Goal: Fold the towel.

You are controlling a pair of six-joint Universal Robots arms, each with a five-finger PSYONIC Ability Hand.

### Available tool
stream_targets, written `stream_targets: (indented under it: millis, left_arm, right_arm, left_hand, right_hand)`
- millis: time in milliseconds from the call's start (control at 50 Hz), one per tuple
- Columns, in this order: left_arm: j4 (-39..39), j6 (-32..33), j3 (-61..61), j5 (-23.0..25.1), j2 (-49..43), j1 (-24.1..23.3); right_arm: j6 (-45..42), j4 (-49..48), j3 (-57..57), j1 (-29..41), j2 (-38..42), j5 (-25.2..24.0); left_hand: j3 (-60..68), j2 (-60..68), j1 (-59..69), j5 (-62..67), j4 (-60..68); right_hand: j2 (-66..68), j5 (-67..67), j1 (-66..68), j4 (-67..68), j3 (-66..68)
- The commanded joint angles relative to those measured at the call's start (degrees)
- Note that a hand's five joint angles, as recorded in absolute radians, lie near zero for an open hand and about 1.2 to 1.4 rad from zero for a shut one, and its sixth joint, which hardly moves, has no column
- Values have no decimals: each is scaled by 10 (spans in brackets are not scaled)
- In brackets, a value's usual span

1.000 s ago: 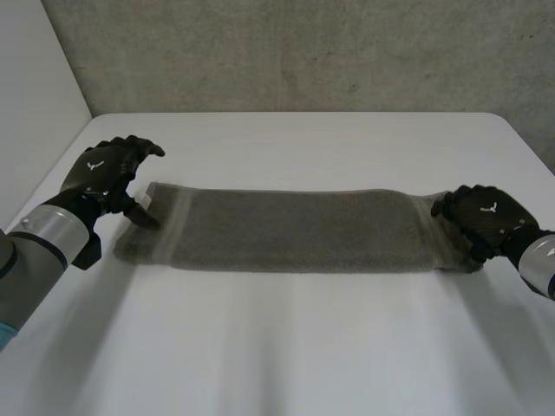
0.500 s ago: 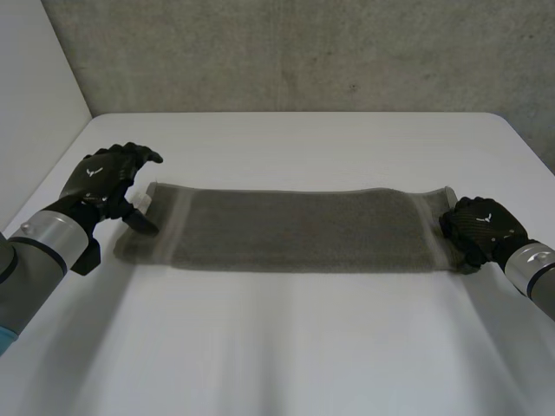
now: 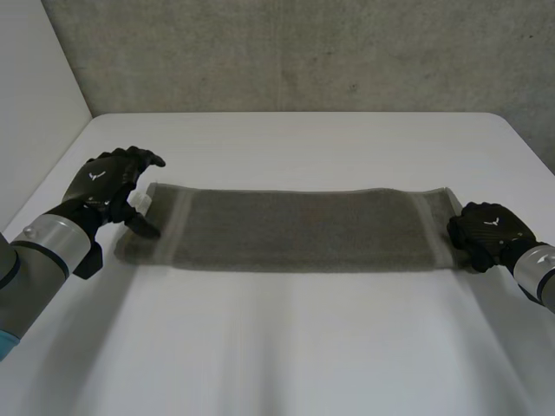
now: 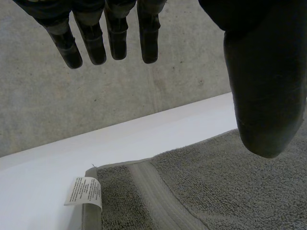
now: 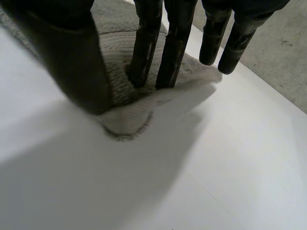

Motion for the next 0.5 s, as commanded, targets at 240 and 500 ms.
stream_targets:
  millis: [240, 500]
  left_arm:
    - [3, 0, -1, 0, 3, 3]
    - [3, -1, -3, -1, 5, 5]
  right_arm:
    - [-3, 7, -7, -27, -1, 1]
    - [-81, 16, -67, -135, -58, 1]
  left_hand:
    - [-28, -24, -34, -8, -31]
    - [-28, -24, -34, -8, -31]
  right_hand:
    - [218, 226, 218, -44, -27]
    - [218, 226, 218, -44, -27]
